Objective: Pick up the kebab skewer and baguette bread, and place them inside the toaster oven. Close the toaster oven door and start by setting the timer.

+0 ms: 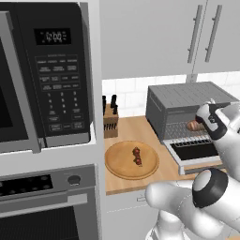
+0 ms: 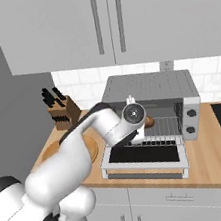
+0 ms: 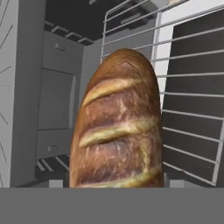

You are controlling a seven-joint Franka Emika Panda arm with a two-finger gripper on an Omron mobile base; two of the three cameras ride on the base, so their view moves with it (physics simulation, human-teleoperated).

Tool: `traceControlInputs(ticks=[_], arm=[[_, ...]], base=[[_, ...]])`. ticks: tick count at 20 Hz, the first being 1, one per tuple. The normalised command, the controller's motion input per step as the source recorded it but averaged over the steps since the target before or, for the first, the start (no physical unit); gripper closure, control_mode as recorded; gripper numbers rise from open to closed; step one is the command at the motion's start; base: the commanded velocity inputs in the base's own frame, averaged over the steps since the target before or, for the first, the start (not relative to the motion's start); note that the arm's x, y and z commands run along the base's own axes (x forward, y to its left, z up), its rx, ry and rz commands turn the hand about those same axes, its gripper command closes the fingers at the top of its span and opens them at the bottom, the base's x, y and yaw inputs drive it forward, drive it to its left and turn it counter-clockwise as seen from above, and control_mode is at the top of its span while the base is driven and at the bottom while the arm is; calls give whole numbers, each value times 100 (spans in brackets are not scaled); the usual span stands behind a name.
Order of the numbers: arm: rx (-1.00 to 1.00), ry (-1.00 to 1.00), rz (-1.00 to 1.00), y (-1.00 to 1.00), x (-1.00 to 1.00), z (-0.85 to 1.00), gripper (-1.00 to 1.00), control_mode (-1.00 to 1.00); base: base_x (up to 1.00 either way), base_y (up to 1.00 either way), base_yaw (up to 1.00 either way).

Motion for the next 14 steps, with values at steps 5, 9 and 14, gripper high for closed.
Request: traceControlInputs(ticks=[5, 9, 14], arm=[[0, 0, 0, 0, 38, -13, 100, -100], [0, 0, 0, 0, 29, -19, 100, -100], [0, 0, 0, 0, 22, -21, 100, -100]], base=[[0, 0, 0], [0, 0, 0], [0, 0, 0]])
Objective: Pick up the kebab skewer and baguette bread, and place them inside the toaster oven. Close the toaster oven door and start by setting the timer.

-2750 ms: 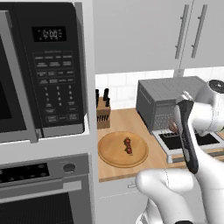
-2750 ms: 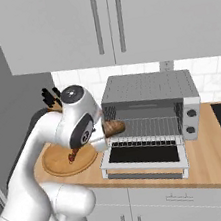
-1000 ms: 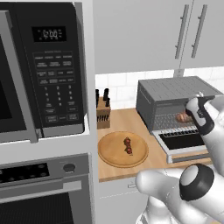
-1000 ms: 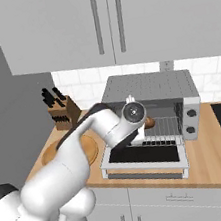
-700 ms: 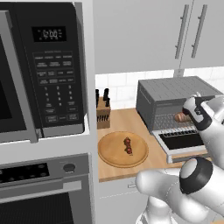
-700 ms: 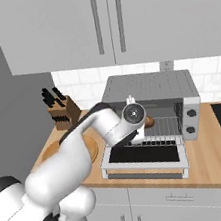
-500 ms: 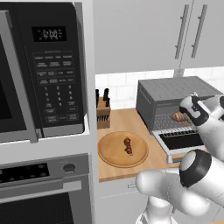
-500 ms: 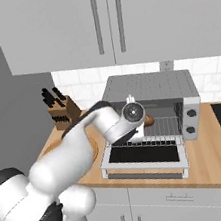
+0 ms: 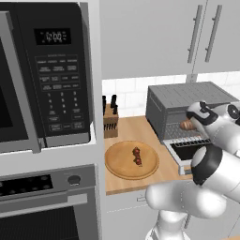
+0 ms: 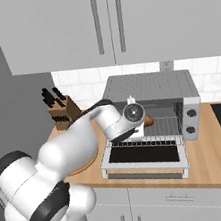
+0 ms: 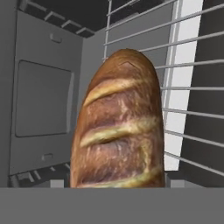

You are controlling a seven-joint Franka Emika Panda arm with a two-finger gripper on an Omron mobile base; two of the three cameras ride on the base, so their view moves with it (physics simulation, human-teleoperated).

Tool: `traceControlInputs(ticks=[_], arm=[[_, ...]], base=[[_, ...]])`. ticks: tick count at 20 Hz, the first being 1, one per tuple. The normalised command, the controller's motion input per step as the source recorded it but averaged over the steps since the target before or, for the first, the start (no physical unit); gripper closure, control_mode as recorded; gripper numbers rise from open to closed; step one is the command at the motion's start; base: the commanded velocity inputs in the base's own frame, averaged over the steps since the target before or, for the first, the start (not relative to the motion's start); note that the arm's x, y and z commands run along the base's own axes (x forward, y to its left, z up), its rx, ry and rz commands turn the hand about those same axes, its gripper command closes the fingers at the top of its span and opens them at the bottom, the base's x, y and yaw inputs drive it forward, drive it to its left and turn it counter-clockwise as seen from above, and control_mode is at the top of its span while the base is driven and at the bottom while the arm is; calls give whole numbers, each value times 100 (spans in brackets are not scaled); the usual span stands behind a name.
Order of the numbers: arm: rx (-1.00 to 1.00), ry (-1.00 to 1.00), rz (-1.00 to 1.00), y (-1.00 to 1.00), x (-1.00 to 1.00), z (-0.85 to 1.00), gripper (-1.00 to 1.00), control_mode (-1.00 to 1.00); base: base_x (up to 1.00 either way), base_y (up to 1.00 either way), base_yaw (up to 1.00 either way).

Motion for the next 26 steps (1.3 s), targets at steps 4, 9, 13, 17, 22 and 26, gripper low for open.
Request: traceControlInputs(ticks=[4, 9, 13, 17, 22, 26], arm=[[0, 0, 0, 0, 24, -20, 100, -100], [0, 0, 0, 0, 25, -12, 100, -100], [0, 1, 0, 0, 27, 0, 100, -100], [0, 3, 0, 0, 25, 0, 100, -100], [0, 2, 0, 0, 10, 0, -100, -100], [0, 0, 0, 0, 0, 0, -100, -100]], base=[[0, 0, 0], [0, 0, 0], [0, 0, 0], [0, 0, 0], [0, 0, 0], [0, 0, 0]])
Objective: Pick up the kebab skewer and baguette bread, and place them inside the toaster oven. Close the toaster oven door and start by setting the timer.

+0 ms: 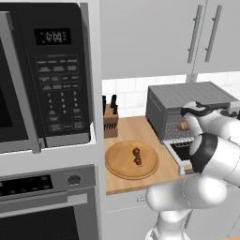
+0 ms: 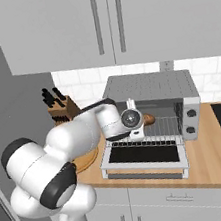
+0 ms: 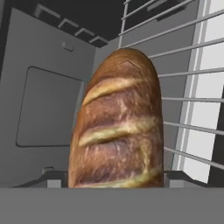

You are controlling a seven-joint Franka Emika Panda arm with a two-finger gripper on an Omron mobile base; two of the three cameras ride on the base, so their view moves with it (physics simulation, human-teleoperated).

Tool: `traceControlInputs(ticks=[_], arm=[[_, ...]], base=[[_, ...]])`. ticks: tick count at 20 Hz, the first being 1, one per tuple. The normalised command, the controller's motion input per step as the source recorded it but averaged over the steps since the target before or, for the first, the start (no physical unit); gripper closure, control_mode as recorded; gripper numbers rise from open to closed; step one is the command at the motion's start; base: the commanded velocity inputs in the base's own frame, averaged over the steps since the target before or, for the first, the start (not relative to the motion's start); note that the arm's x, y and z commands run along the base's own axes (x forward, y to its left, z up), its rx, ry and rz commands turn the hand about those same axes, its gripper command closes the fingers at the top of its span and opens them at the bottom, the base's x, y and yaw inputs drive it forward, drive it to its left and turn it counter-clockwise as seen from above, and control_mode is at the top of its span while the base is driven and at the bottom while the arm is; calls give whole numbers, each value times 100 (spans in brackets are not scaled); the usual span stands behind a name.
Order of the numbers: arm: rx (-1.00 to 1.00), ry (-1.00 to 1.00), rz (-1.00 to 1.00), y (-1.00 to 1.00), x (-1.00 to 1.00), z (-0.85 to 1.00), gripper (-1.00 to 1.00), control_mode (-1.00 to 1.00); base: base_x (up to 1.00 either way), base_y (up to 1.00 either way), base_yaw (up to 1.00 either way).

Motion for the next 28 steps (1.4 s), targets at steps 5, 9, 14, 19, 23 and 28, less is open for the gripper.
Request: traceControlInputs(ticks=[5, 9, 14, 19, 23, 28], arm=[[0, 0, 0, 0, 0, 0, -100, -100], [0, 0, 0, -4, 0, 0, -100, -100], [-1, -5, 0, -19, -68, 30, -100, -100], [-3, 5, 0, 0, -79, 80, -100, -100], [0, 15, 1, 0, -31, 100, -100, -100], [0, 17, 18, 22, -26, 54, -100, -100]], base=[[0, 0, 0], [0, 0, 0], [0, 0, 0], [0, 0, 0], [0, 0, 0], [0, 0, 0]])
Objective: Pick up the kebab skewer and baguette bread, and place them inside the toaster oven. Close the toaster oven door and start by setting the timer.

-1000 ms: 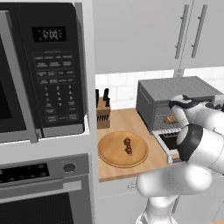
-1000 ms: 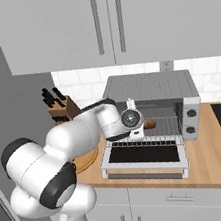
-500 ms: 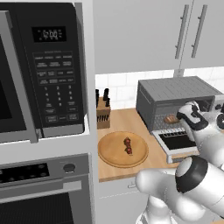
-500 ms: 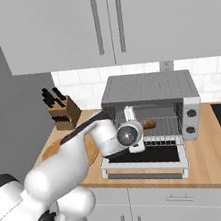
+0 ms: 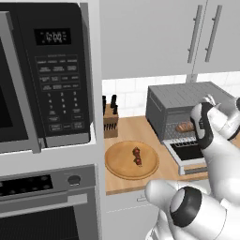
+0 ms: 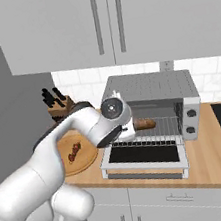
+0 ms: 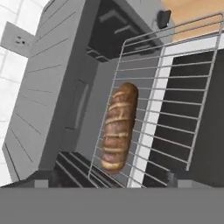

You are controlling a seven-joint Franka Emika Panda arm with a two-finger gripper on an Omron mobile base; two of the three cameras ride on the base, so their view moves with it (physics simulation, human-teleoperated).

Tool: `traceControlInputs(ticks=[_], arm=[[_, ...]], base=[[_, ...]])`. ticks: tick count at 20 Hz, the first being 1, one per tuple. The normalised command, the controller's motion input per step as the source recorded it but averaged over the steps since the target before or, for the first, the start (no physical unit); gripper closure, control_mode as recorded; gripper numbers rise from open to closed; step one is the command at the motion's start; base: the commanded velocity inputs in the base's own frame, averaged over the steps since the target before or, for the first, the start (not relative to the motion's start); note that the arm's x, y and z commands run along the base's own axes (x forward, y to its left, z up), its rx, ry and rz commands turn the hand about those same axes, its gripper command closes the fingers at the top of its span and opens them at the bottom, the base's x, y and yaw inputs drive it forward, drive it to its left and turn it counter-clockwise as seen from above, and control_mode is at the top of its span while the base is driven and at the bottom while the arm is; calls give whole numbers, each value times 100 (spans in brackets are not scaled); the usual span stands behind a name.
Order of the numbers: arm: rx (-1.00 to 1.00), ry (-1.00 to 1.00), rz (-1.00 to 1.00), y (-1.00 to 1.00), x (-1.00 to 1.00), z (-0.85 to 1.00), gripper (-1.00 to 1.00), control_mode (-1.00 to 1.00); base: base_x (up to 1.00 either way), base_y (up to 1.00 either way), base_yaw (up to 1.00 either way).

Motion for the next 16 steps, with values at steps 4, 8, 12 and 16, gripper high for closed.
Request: traceControlInputs(ticks=[4, 8, 12, 16], arm=[[0, 8, 55, 79, -15, -6, -100, -100], [-5, 17, 69, 99, -18, -14, -100, -100], [-17, 18, 56, 100, -30, -10, -100, -100], [-13, 28, 31, 100, -1, 0, -100, -100]], base=[[0, 0, 0], [0, 0, 0], [0, 0, 0], [0, 0, 0]])
